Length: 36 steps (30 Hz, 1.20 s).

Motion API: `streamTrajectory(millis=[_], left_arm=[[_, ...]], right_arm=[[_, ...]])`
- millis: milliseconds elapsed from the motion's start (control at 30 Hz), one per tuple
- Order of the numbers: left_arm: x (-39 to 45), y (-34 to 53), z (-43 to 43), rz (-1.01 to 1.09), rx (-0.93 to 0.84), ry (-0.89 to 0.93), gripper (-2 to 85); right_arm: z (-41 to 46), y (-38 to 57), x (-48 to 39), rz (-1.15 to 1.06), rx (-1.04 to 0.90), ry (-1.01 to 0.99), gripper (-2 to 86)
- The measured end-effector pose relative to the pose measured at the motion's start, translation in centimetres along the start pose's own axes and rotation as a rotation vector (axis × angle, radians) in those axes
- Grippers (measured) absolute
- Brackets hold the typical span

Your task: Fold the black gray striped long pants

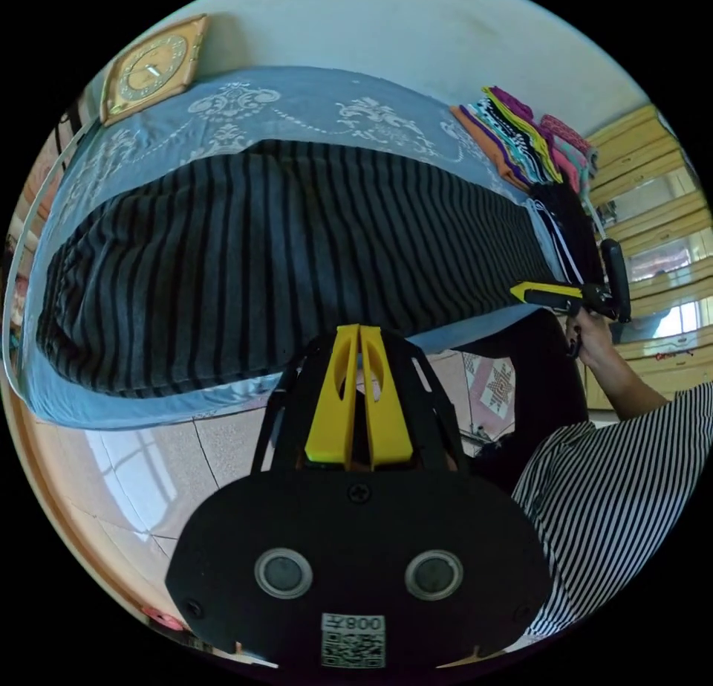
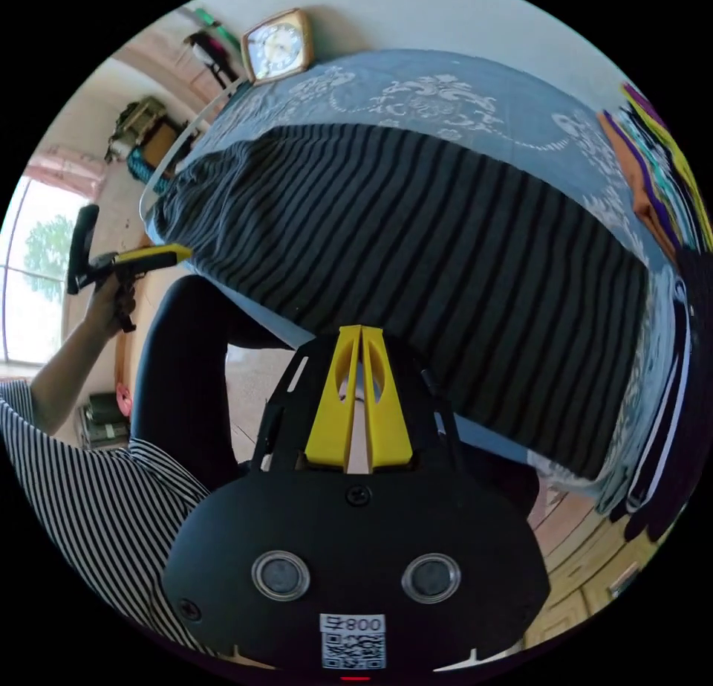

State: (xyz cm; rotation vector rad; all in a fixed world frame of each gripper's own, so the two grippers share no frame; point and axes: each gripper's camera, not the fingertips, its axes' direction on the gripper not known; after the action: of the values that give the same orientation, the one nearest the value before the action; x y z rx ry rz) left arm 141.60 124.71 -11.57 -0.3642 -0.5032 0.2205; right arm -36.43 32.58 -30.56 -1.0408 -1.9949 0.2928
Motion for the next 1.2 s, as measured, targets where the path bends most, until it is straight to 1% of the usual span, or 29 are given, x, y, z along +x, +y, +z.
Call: streamTrajectory(millis=[200,333,500,567,767,1000,1067,1200], left_arm=[[9.5,-7.4,-7.0,0.113,-0.071,0.101,0.3],[18.4,-15.6,-11.5,0.267,-0.106,0.151,0.8],[29.4,-25.9,-16.0,0.424,-0.15,0.197,2.9],[35.0,-30.8,-17.9,0.505,-0.174,0.198,4.3],[47.3,-42.2,-21.9,0.666,-0.25,0.128,7.1],[57.2,-53.4,-26.2,0.762,-0.268,0.067,8.8],[60.2,-56.8,-27.0,0.799,-0.298,0.046,9.3],[64.0,-60.6,-27.5,0.87,-0.342,-0.01,9.9]], right_arm=[[-4.2,12.6,12.4,0.334,0.198,-0.079,1.5],[-6.3,21.5,19.9,0.544,0.336,-0.092,4.7],[-6.3,28.0,25.3,0.667,0.407,-0.101,8.4],[-5.8,29.5,26.8,0.682,0.417,-0.116,9.1],[-3.7,32.7,30.8,0.689,0.371,-0.145,10.8],[-2.3,36.0,34.3,0.681,0.353,-0.216,10.8],[-2.1,36.8,35.0,0.688,0.36,-0.235,10.8],[-1.7,38.2,36.3,0.679,0.362,-0.257,10.7]])
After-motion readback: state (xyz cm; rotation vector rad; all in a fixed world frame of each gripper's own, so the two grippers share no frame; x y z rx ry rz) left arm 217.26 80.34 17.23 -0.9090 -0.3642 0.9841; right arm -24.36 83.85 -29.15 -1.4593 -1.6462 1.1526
